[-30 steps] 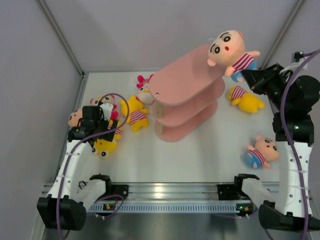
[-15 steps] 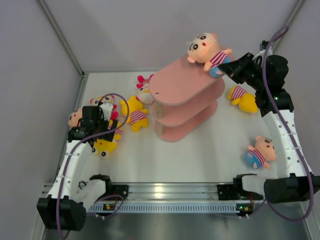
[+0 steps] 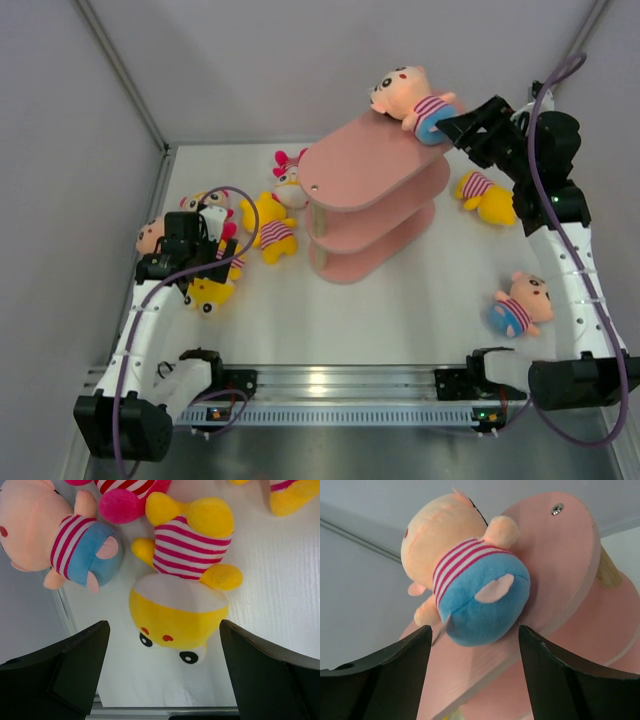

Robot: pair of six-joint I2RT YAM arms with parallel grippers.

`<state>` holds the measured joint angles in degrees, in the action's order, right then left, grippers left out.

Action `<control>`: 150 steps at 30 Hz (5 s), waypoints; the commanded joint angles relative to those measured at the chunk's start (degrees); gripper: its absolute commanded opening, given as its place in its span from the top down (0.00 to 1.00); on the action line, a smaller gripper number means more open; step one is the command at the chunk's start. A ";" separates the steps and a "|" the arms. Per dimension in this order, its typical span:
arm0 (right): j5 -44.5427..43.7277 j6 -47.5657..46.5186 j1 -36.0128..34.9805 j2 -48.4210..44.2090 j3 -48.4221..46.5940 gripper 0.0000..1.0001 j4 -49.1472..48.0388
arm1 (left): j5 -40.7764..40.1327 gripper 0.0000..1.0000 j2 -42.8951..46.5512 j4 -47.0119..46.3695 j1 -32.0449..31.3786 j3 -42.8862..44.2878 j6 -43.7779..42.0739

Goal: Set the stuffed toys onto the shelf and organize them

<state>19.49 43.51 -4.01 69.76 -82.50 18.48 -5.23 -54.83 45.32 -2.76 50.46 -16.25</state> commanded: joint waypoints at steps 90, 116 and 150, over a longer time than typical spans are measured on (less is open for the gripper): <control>20.62 -3.14 5.02 3.36 -44.50 1.00 3.61 | 40.05 0.01 -3.36 20.42 0.13 47.28 3.77; -36.97 -26.10 -34.57 29.29 -56.81 1.00 34.87 | 37.05 0.01 -0.63 20.33 0.13 38.67 -1.06; -33.37 -30.50 -35.19 22.36 -48.28 0.20 29.86 | 17.05 0.01 -5.99 16.92 0.13 31.81 -2.91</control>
<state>-15.25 13.91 -37.85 96.25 -130.74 50.37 22.33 -58.46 65.82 -2.76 83.99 -18.98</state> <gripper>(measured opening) 0.789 0.984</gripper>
